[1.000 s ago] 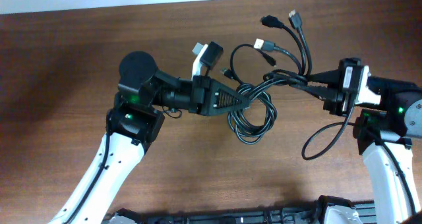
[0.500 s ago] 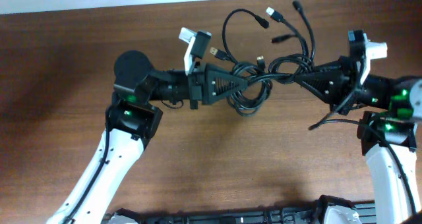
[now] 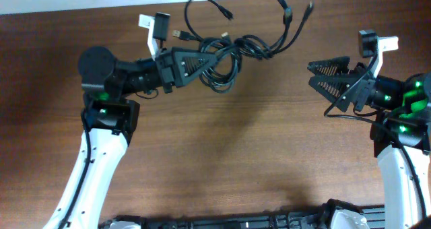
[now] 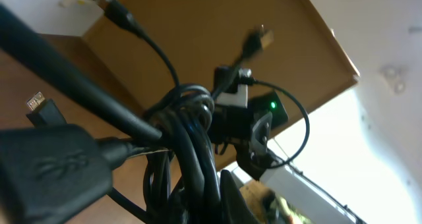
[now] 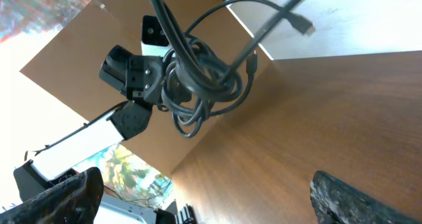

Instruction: Untangle cables

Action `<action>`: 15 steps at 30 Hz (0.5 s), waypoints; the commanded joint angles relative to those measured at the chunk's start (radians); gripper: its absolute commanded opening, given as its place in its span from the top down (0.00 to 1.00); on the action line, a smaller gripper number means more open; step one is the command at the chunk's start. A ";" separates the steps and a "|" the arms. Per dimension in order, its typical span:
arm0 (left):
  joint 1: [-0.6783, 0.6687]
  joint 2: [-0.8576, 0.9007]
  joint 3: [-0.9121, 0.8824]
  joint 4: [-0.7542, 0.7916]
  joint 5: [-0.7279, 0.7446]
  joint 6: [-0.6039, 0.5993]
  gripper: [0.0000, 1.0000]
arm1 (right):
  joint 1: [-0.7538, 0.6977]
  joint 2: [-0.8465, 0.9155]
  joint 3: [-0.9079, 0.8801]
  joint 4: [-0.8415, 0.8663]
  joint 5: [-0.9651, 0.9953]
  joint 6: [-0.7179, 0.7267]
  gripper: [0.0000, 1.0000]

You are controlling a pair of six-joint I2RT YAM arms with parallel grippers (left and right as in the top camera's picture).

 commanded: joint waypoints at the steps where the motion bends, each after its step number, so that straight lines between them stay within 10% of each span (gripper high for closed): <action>1: 0.013 -0.022 0.010 0.013 -0.080 -0.069 1.00 | 0.049 -0.006 0.004 0.007 -0.016 0.008 0.02; 15: 0.003 -0.022 0.010 0.012 -0.171 -0.130 1.00 | 0.221 -0.006 0.004 0.044 0.010 -0.106 0.06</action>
